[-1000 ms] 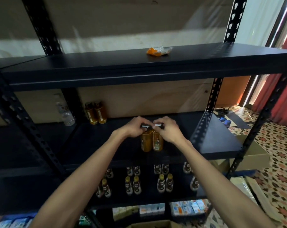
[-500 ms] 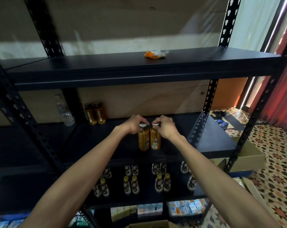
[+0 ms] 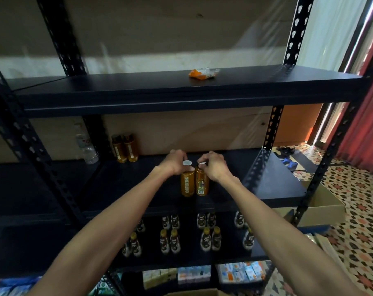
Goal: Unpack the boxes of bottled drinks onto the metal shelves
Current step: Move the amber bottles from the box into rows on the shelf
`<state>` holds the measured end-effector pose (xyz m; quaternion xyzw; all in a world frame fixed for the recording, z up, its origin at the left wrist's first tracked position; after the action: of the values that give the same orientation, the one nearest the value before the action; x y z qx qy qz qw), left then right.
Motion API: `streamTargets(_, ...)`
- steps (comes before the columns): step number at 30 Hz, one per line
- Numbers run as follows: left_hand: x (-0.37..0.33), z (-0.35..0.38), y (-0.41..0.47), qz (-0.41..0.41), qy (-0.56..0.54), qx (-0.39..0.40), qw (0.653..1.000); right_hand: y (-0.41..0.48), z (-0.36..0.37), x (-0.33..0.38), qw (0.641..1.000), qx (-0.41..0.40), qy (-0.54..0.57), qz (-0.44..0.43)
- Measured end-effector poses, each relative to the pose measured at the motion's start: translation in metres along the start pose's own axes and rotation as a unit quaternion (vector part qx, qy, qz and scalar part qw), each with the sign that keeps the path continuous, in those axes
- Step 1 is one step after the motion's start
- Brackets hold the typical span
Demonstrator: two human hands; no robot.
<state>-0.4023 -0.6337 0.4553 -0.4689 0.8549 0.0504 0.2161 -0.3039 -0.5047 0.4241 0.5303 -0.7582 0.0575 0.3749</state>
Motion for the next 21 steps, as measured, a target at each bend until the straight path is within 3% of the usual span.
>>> streamTargets(10,-0.002,0.01,-0.003,0.01,-0.001,0.009,1.0,0.011,-0.009,0.013,0.997,0.07,-0.041,-0.002)
streamTargets(15,0.002,0.016,-0.002,-0.005,-0.006,0.013,1.0,0.012,-0.011,0.017,0.987,0.103,-0.11,0.056)
streamTargets(21,0.005,0.016,-0.001,-0.016,0.0,0.007,1.0,0.018,-0.012,0.03,0.982,0.185,-0.037,0.015)
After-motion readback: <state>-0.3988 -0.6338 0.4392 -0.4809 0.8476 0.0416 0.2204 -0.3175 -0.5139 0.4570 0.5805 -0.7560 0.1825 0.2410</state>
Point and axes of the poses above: each hand's wrist, its own y-axis towards the middle knuckle, its own z-axis out of the palm, x = y × z, the point moved 5 cm from there along y, towards the middle knuckle, and after that the axes turned 14 degrees about -z, right-handed, at the moved point
